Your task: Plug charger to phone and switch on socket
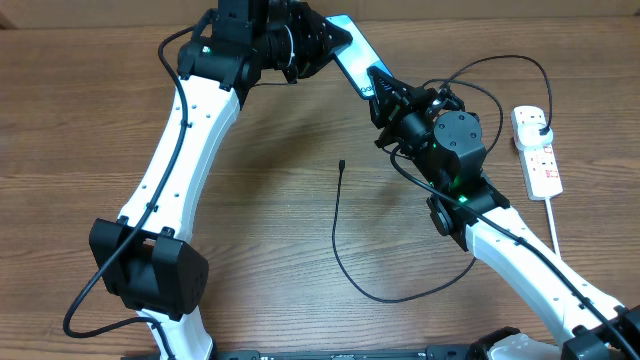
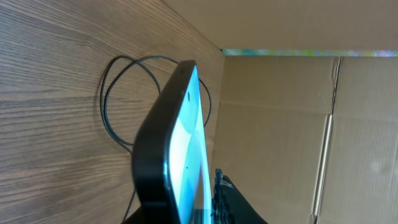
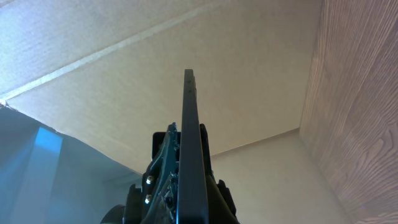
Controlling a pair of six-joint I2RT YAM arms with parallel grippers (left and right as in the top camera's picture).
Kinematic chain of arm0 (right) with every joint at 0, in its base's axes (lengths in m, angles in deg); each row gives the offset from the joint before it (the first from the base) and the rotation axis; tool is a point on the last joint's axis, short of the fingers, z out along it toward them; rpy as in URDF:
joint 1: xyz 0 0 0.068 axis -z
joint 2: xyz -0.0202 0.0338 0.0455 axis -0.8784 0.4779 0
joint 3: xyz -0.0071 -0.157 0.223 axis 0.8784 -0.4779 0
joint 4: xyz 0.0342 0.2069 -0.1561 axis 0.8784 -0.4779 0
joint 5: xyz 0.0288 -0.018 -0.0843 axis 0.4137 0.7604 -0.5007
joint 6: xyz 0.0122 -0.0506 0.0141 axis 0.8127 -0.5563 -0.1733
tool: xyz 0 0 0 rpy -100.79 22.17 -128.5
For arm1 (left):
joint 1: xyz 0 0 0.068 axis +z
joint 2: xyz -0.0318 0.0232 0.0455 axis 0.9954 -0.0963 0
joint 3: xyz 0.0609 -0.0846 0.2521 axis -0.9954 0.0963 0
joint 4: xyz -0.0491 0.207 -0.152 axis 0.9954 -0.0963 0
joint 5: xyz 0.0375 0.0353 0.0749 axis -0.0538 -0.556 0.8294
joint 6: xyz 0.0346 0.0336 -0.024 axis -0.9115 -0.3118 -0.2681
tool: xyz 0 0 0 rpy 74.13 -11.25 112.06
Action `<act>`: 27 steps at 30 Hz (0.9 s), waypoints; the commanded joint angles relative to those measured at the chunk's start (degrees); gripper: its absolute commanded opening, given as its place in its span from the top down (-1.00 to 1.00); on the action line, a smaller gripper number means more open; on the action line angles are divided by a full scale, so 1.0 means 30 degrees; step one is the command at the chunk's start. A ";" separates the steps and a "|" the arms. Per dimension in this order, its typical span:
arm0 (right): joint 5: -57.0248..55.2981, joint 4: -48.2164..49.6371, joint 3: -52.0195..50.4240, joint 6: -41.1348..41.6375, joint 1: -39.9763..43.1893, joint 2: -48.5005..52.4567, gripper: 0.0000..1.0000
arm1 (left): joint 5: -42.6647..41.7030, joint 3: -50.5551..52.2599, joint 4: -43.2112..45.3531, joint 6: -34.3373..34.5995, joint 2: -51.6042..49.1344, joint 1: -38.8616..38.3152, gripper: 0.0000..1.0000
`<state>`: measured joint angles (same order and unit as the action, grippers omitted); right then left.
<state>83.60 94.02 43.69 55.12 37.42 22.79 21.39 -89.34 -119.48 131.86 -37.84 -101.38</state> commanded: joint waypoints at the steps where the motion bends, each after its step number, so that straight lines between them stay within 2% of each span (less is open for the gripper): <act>1: 0.0903 0.0051 0.0372 0.0007 -0.0131 0.0226 0.93 | -0.0211 -0.0219 0.0233 0.0430 0.0073 -0.0175 0.61; 11: 0.1326 0.0051 0.0372 0.0007 -0.0131 0.0226 0.92 | -0.0707 -0.0219 0.0299 0.1275 0.0073 -0.0175 0.92; 18: 0.1552 0.0044 0.0372 -0.0007 -0.0131 0.0226 0.90 | -0.0699 -0.0219 0.0284 0.1209 0.0073 -0.0175 0.91; 20: 0.1617 0.0036 0.0372 -0.0080 -0.0131 0.0226 0.77 | -0.0678 -0.0219 0.0233 0.0860 0.0073 -0.0146 0.91; 23: 0.1617 -0.0080 0.0364 -0.0233 -0.0131 0.0226 0.69 | -0.0634 -0.0219 0.0124 -0.0153 0.0073 -0.0036 0.91; 27: 0.1610 -0.0765 0.0364 -0.0685 -0.0131 0.0226 0.36 | -0.0546 -0.0219 -0.0546 -0.1333 0.0073 0.0401 0.92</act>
<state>86.44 92.66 43.71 55.29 37.36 22.89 21.09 -89.34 -120.40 132.87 -37.86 -101.23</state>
